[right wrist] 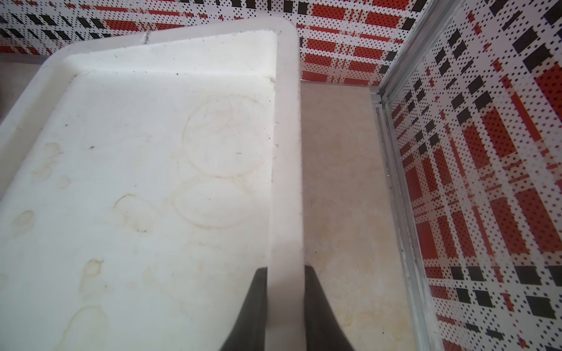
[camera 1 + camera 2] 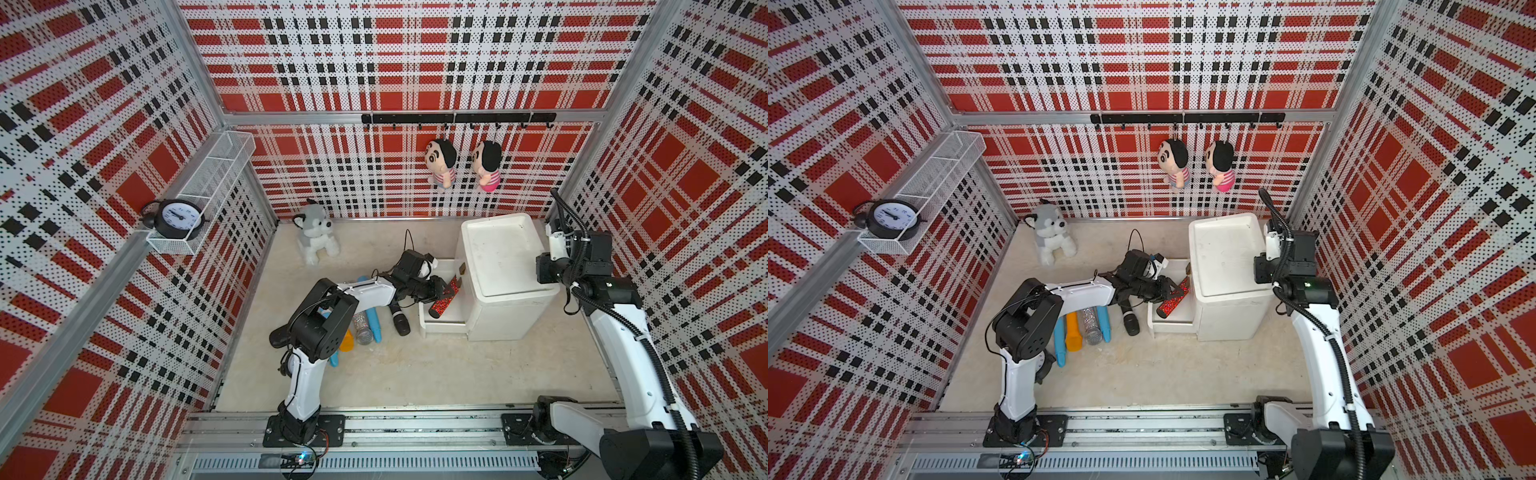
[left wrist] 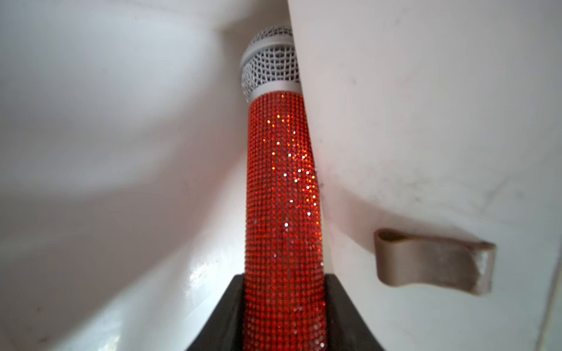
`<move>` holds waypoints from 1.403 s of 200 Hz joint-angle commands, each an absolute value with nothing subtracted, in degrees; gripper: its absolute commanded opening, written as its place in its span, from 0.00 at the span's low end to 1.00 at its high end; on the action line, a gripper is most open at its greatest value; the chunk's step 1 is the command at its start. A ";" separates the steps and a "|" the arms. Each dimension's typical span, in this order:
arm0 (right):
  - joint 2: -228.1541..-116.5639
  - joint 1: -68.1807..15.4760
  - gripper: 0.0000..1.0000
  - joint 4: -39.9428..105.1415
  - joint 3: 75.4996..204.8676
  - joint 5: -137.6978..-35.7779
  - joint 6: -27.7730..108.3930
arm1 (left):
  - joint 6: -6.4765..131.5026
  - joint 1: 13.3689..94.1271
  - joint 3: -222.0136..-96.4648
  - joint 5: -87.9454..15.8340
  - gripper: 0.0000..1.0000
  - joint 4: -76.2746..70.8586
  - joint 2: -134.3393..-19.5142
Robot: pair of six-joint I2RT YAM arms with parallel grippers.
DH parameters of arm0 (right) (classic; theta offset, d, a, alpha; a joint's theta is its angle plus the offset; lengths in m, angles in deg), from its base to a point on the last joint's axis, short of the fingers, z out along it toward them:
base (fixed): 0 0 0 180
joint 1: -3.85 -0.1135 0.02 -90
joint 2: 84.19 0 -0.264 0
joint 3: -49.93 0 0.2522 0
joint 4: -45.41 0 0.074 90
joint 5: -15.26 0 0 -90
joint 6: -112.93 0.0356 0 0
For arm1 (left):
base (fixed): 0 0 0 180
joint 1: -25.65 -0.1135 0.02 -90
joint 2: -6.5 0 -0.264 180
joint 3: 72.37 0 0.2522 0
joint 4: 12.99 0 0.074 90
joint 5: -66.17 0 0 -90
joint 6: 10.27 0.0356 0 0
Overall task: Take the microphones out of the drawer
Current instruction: Pick up the microphone from the drawer.
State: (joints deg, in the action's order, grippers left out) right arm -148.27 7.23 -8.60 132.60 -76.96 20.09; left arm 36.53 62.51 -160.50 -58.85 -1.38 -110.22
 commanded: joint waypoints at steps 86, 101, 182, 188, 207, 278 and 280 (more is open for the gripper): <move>-143.88 7.37 0.00 7.63 135.50 -76.78 18.80 | 49.54 60.47 -165.18 -54.79 0.00 21.06 -110.54; -143.79 7.21 0.00 8.04 135.59 -78.23 18.71 | 52.56 61.27 -168.39 -50.07 0.00 26.48 -110.85; -144.68 1.53 0.00 8.68 136.16 -71.23 16.50 | 57.86 63.22 -179.54 -34.01 0.00 41.03 -111.79; -144.57 1.53 0.00 8.79 136.12 -70.90 16.48 | 58.16 63.19 -179.80 -33.83 0.00 41.51 -111.67; -144.56 1.47 0.00 8.55 136.02 -69.53 16.69 | 60.35 63.18 -180.44 -35.46 0.00 42.26 -110.73; -146.07 1.48 0.00 7.86 136.03 -66.35 18.39 | 61.59 60.46 -179.48 -44.83 0.00 40.95 -103.12; -146.11 1.48 0.00 7.86 135.98 -66.25 18.43 | 61.51 60.21 -179.15 -45.27 0.00 40.72 -102.71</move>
